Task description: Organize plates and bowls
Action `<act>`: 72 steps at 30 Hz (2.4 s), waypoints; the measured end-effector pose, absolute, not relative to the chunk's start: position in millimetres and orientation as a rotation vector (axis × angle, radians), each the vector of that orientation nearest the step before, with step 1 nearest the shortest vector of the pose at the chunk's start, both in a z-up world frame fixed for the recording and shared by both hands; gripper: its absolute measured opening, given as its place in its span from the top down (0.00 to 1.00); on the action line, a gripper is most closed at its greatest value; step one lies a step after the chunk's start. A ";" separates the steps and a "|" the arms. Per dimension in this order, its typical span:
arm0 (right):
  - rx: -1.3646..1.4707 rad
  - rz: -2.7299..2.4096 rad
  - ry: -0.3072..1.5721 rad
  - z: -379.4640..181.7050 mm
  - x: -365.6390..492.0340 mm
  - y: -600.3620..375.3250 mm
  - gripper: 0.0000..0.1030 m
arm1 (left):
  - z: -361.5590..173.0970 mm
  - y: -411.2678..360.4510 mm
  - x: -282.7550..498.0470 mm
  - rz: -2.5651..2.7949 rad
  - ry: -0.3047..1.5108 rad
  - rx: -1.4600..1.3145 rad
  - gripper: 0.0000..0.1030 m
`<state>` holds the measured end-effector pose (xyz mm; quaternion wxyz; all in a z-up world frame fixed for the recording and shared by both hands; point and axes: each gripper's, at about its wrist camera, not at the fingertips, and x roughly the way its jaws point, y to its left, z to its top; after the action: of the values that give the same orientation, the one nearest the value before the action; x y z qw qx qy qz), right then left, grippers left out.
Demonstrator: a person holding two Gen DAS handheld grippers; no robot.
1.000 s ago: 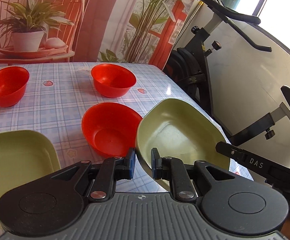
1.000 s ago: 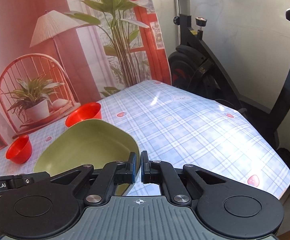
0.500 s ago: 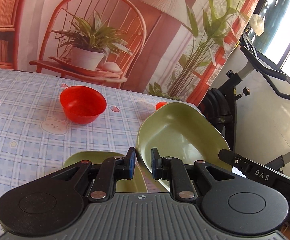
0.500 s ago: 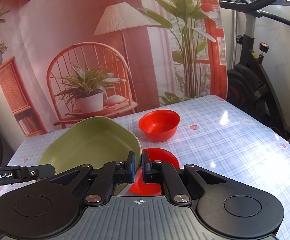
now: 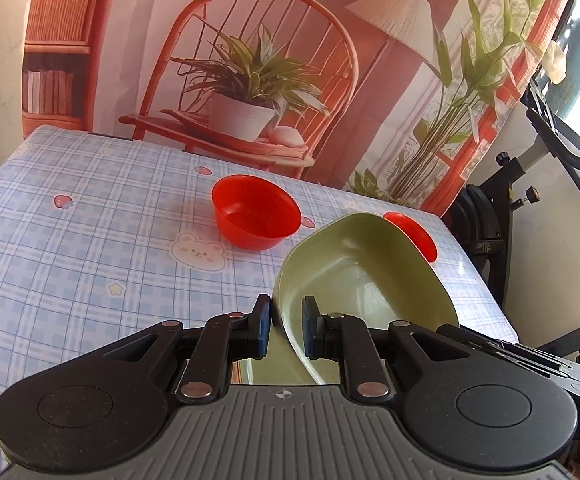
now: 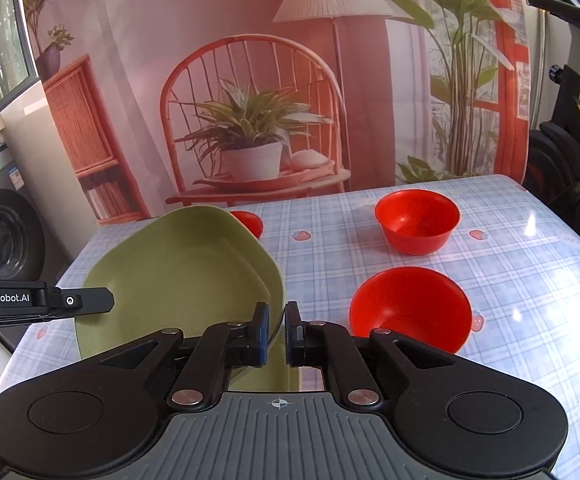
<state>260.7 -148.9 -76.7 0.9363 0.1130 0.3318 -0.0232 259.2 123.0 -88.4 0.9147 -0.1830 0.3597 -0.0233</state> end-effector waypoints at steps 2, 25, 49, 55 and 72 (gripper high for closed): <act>0.229 -0.054 0.707 -85.7 257.9 -147.8 0.93 | -93.7 123.8 262.2 -0.071 0.759 -0.351 0.83; 0.260 -0.037 0.860 -132.7 242.8 -136.6 0.89 | -135.0 115.0 301.8 -0.088 0.875 -0.209 0.83; 0.289 -0.012 0.884 -141.7 248.1 -140.7 0.84 | -144.8 112.5 307.6 -0.053 0.894 -0.186 0.82; 0.278 -0.032 0.858 -136.5 248.5 -144.6 0.83 | -145.4 114.3 306.9 -0.033 0.897 -0.202 0.82; 0.285 -0.053 0.819 -135.7 249.6 -153.6 0.84 | -130.2 116.2 293.1 -0.036 0.825 -0.228 0.82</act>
<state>249.6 -153.6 -135.7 0.9071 0.1380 0.3967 -0.0258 293.1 116.2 -130.2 0.9096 -0.1105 0.4002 -0.0173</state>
